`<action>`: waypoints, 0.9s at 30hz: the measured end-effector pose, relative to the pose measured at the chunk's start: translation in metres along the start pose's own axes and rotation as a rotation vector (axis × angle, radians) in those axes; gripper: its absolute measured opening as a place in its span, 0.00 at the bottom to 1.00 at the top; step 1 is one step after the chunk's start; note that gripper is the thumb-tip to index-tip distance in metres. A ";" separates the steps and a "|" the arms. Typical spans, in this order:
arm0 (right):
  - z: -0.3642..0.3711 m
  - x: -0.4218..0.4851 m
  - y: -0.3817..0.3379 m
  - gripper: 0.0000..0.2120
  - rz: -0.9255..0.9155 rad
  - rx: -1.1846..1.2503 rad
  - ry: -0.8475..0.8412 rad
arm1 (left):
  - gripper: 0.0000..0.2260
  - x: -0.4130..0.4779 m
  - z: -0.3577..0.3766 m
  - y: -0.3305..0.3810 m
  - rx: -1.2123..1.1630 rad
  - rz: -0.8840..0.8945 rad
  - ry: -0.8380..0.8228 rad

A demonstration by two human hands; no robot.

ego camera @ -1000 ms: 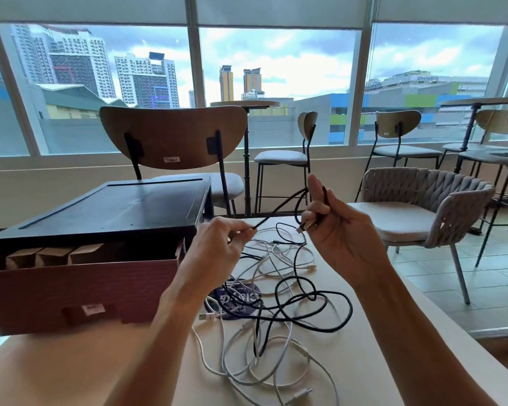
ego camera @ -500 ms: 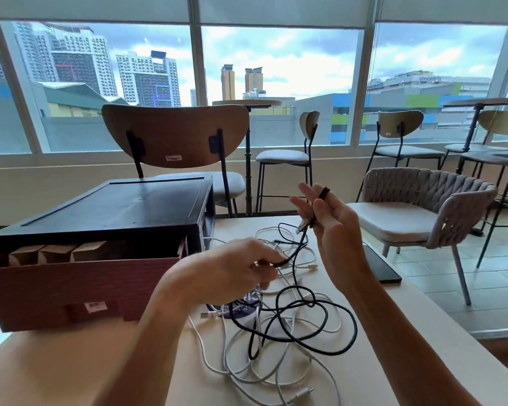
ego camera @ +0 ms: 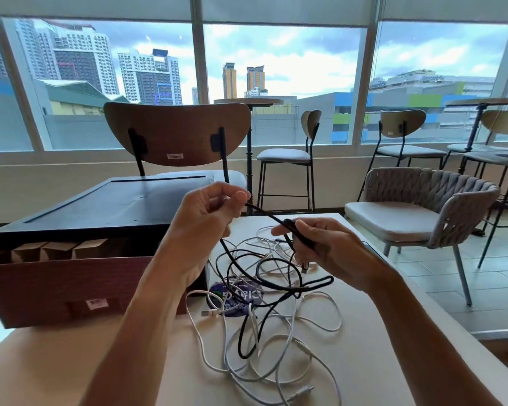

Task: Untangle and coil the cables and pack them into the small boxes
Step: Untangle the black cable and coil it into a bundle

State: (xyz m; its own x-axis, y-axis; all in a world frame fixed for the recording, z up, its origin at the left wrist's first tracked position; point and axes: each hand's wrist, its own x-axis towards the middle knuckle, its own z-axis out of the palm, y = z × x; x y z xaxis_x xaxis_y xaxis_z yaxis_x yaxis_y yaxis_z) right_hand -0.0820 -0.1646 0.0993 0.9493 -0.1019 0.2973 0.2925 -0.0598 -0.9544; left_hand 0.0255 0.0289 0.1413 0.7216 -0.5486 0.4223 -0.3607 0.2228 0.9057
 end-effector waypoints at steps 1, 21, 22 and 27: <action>-0.001 -0.001 0.000 0.19 -0.006 0.028 -0.027 | 0.05 0.000 0.000 0.000 -0.027 -0.012 0.010; -0.009 0.004 -0.004 0.12 -0.041 -0.017 0.195 | 0.17 0.003 -0.012 -0.013 -0.312 -0.088 -0.062; -0.010 0.003 -0.004 0.12 -0.037 -0.068 0.166 | 0.17 0.004 -0.012 -0.016 -0.244 -0.047 -0.015; -0.013 -0.006 -0.002 0.17 0.054 -0.584 -0.060 | 0.16 0.011 -0.012 -0.029 -0.173 0.076 0.222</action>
State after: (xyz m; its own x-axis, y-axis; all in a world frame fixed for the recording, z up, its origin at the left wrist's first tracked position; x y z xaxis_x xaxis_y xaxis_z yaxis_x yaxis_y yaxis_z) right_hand -0.0899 -0.1771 0.0997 0.9710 -0.0649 0.2302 0.1475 -0.5950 -0.7901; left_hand 0.0512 0.0261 0.1198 0.8152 -0.3393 0.4694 -0.3262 0.4007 0.8562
